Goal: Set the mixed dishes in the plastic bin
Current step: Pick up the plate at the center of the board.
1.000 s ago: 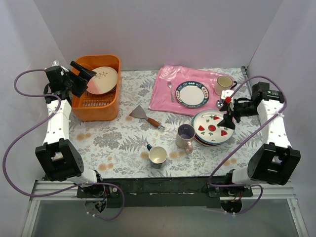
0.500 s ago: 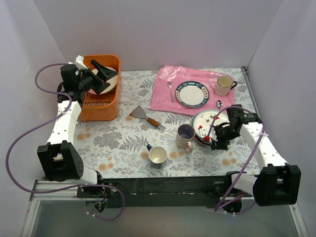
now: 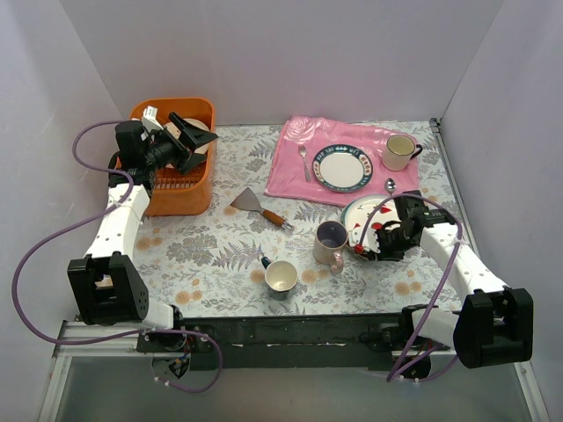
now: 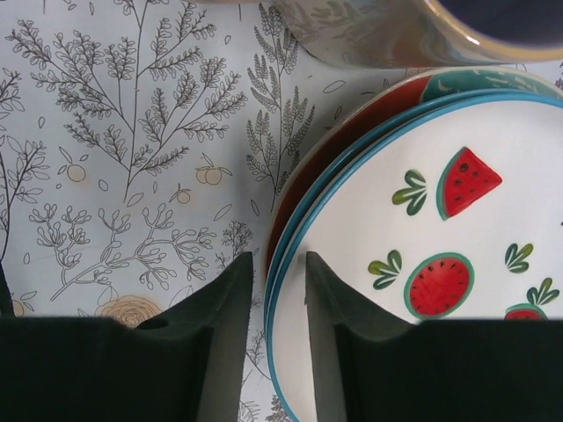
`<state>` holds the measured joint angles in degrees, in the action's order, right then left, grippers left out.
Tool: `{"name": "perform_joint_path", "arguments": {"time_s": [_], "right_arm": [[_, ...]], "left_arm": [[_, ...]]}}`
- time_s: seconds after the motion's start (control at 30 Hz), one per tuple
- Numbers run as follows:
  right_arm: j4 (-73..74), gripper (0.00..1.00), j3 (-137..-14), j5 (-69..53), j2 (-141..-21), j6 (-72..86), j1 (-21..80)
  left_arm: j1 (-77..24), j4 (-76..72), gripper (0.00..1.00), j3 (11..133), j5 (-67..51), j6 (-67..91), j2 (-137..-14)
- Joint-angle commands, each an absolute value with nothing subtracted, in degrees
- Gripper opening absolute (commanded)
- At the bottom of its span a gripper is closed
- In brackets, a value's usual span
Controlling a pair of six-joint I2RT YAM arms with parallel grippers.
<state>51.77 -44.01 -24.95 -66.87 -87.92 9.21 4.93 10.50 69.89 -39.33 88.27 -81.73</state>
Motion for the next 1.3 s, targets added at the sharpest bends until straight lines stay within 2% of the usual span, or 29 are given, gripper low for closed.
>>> {"name": "perform_joint_path", "arguments": {"time_s": [0.0, 0.07, 0.17, 0.2, 0.33, 0.47, 0.6, 0.63, 0.77, 1.27], "right_arm": [[48.69, 0.33, -43.51, -23.91, -67.23, -83.77, 9.76], [48.6, 0.29, -43.42, -23.56, -67.41, -83.15, 9.76], [48.52, 0.18, -43.33, -23.12, -67.67, -81.92, 9.76], [48.34, 0.17, -43.07, -23.12, -67.68, -81.48, 9.76], [47.2, 0.17, -42.54, -22.59, -67.68, -79.55, 9.76], [45.97, 0.26, -42.28, -22.15, -67.5, -78.22, 9.76], [45.62, 0.24, -42.01, -21.88, -67.41, -77.43, 9.76], [45.7, 0.22, -42.01, -22.15, -67.41, -77.08, 9.76], [46.84, 0.01, -42.97, -22.85, -67.41, -75.5, 9.76], [49.66, 0.01, -53.7, -32.95, -67.32, -61.0, 7.21]], "left_arm": [[4.13, 9.05, 0.98, 69.61, -40.52, 88.86, -79.19], [3.96, 8.97, 0.98, 69.52, -40.6, 89.03, -79.19], [3.52, 8.79, 0.98, 69.52, -40.08, 89.38, -79.36], [3.43, 8.88, 0.98, 69.52, -40.17, 89.47, -79.54], [2.9, 8.7, 0.98, 69.87, -40.6, 89.82, -79.98], [1.85, 8.18, 0.98, 70.05, -40.87, 90.35, -80.42], [0.79, 7.47, 0.98, 70.05, -40.87, 90.79, -80.95], [0.88, 7.47, 0.98, 70.05, -40.61, 90.88, -81.03], [-2.02, 7.12, 0.98, 70.31, -40.52, 91.32, -81.47], [-12.73, 2.72, 0.98, 71.01, -41.14, 97.9, -86.13]]}}
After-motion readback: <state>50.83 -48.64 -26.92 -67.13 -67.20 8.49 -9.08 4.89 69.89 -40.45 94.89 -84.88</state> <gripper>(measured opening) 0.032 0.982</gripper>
